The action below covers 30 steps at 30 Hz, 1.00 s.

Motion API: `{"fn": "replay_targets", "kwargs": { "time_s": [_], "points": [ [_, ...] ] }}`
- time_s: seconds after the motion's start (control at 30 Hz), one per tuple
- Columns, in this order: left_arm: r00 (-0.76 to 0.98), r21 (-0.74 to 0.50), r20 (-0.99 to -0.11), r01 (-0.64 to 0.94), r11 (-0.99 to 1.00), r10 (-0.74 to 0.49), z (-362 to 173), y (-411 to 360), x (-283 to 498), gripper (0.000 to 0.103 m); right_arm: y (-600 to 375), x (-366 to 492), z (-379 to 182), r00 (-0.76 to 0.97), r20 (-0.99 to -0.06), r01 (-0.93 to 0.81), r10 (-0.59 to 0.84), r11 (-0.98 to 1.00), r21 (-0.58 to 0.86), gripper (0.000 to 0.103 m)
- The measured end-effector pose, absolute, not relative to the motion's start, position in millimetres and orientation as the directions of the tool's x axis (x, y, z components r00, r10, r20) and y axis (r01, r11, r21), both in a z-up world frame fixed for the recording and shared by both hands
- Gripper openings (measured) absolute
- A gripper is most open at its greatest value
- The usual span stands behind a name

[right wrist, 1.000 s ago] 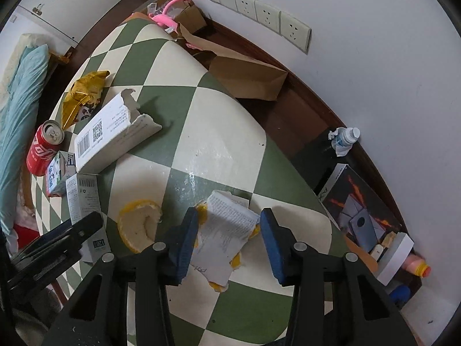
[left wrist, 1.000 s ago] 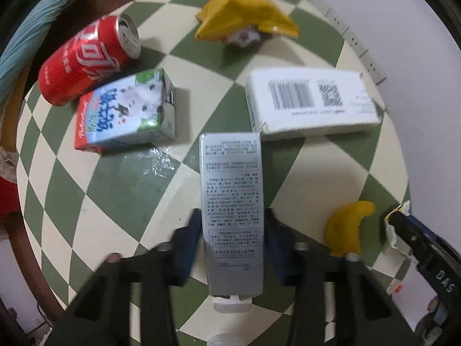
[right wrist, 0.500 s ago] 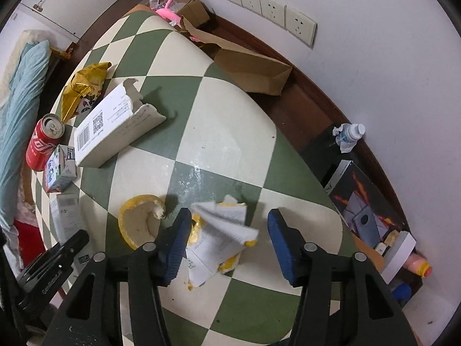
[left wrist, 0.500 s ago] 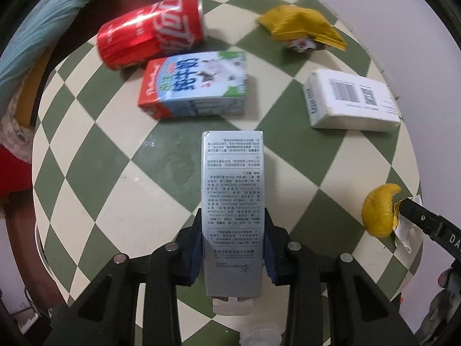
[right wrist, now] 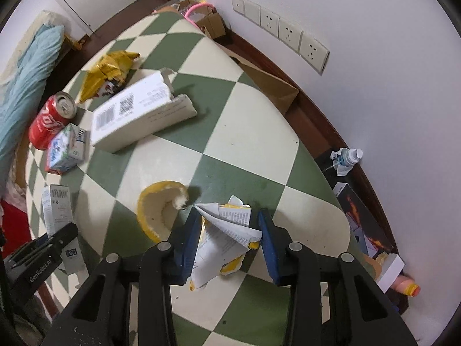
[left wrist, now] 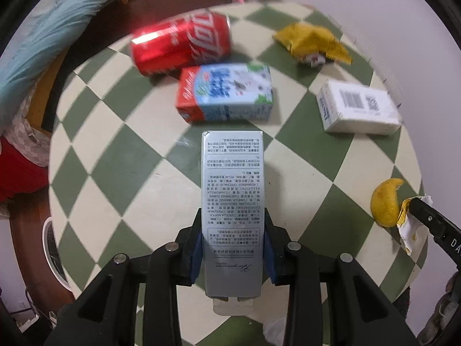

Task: Collect trash
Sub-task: 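Carry the white tube box and crumpled paper over the trash bin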

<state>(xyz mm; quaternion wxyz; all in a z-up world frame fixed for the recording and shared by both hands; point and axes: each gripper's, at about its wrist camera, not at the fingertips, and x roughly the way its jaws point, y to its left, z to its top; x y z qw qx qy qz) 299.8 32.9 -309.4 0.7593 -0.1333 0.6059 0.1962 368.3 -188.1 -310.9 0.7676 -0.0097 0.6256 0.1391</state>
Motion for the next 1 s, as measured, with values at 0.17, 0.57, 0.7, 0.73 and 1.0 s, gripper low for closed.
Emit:
{"fn": "replay_targets", "kwargs": {
  "time_s": [0.17,0.57,0.7,0.73,1.0],
  "points": [
    [0.274,0.013,-0.947,-0.481,0.877,0.165,-256.4,39.7,273.0,0.031,-184.9,359.9,-275.7,0.216,-0.943,-0.258,0.252,0.947,0.194,0.041],
    [0.436,-0.029,-0.849,-0.601,0.799,0.297,-150.5,155.5,187.2,0.031,-67.9,316.8,-175.9,0.24,-0.868,-0.479,0.434,0.831,0.283,0.041],
    [0.436,-0.025,-0.823,-0.666,0.745,0.363,-126.9,199.4,135.1,0.031,-0.5,280.5,-155.7,0.192,-0.843,-0.574,0.502,0.755,0.319,0.041],
    [0.429,-0.025,-0.819,-0.689,0.724,0.38,-122.8,214.9,116.0,0.031,20.2,267.8,-152.4,0.171,-0.838,-0.601,0.519,0.728,0.329,0.041],
    [0.315,-0.052,-0.865,-0.83,0.555,0.391,-157.2,319.5,-12.0,0.031,175.5,147.9,-178.2,-0.043,-0.832,-0.746,0.553,0.536,0.395,0.041]
  ]
}}
